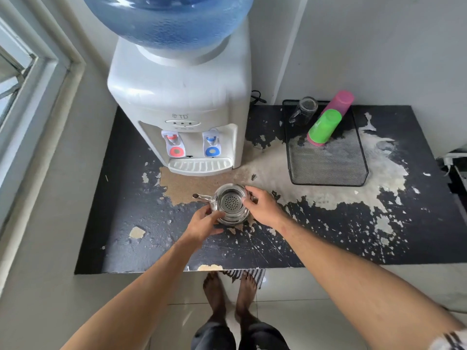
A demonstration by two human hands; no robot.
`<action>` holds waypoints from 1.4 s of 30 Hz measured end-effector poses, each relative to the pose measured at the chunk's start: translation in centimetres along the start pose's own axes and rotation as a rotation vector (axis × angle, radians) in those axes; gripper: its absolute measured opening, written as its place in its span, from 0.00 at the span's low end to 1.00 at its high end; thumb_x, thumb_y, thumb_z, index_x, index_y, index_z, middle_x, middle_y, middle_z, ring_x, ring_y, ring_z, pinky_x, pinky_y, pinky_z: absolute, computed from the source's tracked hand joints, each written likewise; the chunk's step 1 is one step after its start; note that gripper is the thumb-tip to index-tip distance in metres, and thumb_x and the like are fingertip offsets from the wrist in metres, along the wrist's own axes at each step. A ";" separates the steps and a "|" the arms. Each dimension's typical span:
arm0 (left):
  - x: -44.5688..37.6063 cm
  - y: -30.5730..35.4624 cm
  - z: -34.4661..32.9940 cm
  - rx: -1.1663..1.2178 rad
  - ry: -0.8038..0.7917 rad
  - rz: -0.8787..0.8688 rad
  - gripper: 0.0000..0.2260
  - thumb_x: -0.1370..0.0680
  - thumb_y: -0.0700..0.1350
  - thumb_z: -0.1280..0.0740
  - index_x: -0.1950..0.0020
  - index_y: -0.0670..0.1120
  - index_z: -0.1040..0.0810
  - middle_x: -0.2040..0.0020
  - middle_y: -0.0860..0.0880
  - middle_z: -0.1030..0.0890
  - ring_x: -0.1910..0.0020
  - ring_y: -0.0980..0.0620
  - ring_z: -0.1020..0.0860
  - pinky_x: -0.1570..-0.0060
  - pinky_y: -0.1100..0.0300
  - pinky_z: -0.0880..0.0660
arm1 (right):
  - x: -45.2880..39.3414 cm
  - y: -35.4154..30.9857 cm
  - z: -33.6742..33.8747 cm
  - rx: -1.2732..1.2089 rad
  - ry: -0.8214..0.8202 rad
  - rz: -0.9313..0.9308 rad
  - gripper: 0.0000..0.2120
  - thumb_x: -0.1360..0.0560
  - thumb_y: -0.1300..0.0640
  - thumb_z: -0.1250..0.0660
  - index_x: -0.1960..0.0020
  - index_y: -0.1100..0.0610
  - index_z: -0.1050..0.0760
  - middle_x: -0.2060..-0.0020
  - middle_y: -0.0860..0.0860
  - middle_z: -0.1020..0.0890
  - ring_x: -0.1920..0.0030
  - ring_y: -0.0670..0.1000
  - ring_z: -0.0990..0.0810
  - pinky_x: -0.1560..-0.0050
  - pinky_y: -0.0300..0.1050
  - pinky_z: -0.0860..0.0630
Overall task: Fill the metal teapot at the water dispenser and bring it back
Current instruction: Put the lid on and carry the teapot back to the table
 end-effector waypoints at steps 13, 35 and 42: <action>-0.6 -0.6 -0.2 0.070 0.013 0.022 0.18 0.19 0.41 0.31 0.30 0.40 0.26 0.36 0.38 0.18 0.39 0.42 0.17 0.43 0.46 0.17 | 0.1 1.6 5.2 0.364 0.266 0.029 0.05 0.21 0.61 0.29 0.47 0.61 0.17 0.49 0.54 0.15 0.56 0.50 0.17 0.59 0.37 0.21; 3.8 7.8 5.7 -0.358 0.506 -0.343 0.27 0.21 0.51 0.29 0.25 0.44 0.31 0.30 0.44 0.30 0.37 0.47 0.26 0.32 0.47 0.27 | 0.2 -6.7 3.0 0.309 0.113 0.354 0.11 0.20 0.57 0.31 0.38 0.55 0.21 0.38 0.52 0.21 0.43 0.51 0.20 0.39 0.47 0.22; 4.2 12.9 1.8 -0.818 0.331 -0.601 0.13 0.22 0.52 0.27 0.38 0.56 0.16 0.47 0.56 0.15 0.41 0.48 0.24 0.43 0.53 0.36 | 1.5 -8.0 -1.2 0.582 -0.022 0.458 0.13 0.19 0.55 0.32 0.36 0.57 0.22 0.51 0.49 0.26 0.52 0.50 0.21 0.59 0.33 0.30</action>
Point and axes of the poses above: each hand's wrist, its own x-axis away from the middle knuckle, its own z-axis out of the back of the hand, y = z × x, the point moved 10 cm from there along -x, towards the middle knuckle
